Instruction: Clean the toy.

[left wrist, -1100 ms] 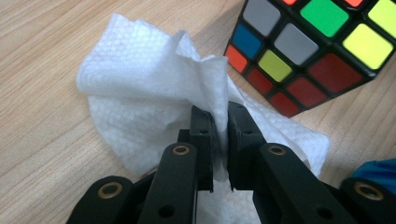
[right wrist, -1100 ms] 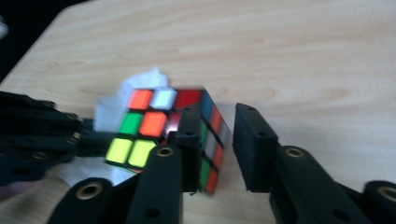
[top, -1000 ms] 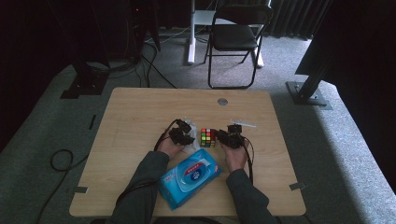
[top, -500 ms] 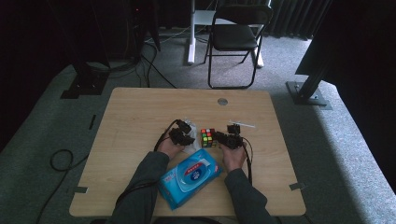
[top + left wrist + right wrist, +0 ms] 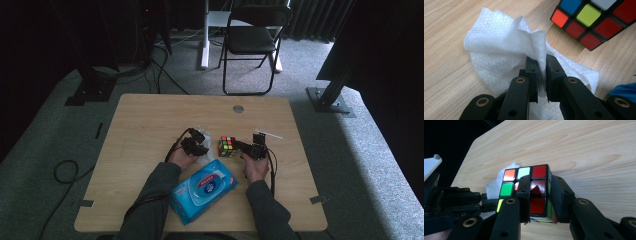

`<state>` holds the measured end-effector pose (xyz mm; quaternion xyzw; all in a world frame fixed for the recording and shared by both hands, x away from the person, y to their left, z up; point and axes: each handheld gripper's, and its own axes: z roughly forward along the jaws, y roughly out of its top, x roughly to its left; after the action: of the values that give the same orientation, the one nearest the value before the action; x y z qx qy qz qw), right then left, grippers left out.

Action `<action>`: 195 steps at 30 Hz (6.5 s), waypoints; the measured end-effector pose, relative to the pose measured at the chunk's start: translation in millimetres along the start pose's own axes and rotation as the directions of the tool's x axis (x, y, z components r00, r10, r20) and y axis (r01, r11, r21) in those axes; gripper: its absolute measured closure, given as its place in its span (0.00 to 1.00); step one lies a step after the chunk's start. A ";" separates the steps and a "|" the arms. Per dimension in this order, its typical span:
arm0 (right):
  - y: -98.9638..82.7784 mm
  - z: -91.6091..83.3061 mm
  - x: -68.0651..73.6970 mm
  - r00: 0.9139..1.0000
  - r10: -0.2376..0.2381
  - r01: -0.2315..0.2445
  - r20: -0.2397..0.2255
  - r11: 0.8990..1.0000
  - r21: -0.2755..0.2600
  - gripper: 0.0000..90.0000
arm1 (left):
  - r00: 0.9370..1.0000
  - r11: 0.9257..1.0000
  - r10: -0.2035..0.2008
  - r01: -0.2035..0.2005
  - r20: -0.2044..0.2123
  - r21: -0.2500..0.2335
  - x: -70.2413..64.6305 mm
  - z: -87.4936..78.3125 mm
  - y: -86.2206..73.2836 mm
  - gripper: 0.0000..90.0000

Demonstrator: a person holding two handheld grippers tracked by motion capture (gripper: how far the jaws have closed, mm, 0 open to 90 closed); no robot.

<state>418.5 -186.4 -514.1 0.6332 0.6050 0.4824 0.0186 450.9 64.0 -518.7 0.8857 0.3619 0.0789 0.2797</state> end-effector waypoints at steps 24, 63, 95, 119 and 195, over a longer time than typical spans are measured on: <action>10.9 -11.3 -0.4 0.997 -0.043 0.045 0.063 0.999 -0.028 0.69 | 1.000 1.000 0.006 -0.006 -0.003 -0.017 -1.5 -2.3 1.7 0.91; 2.2 8.1 15.0 0.995 -0.085 0.084 0.042 0.996 0.038 0.76 | 0.998 0.988 0.056 -0.055 0.004 -0.145 -19.2 -26.8 50.3 0.96; -1.1 9.7 15.7 0.997 -0.076 0.075 0.032 0.997 0.038 0.75 | 0.998 0.996 0.030 -0.035 -0.054 -0.083 -20.0 -10.6 50.6 0.96; -1.7 9.5 15.6 0.997 -0.075 0.074 0.035 0.997 0.034 0.75 | 1.000 1.000 0.005 -0.006 -0.030 -0.018 -15.3 4.9 39.8 0.97; -4.2 9.0 14.8 0.998 -0.062 0.061 0.033 0.998 0.020 0.74 | 0.999 0.995 0.033 -0.031 0.015 -0.090 -21.1 -13.6 36.1 0.97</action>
<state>418.2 -168.7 -512.7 0.6223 0.6284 0.4652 0.0376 452.4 34.5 -486.2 0.8786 0.3416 0.0923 0.3207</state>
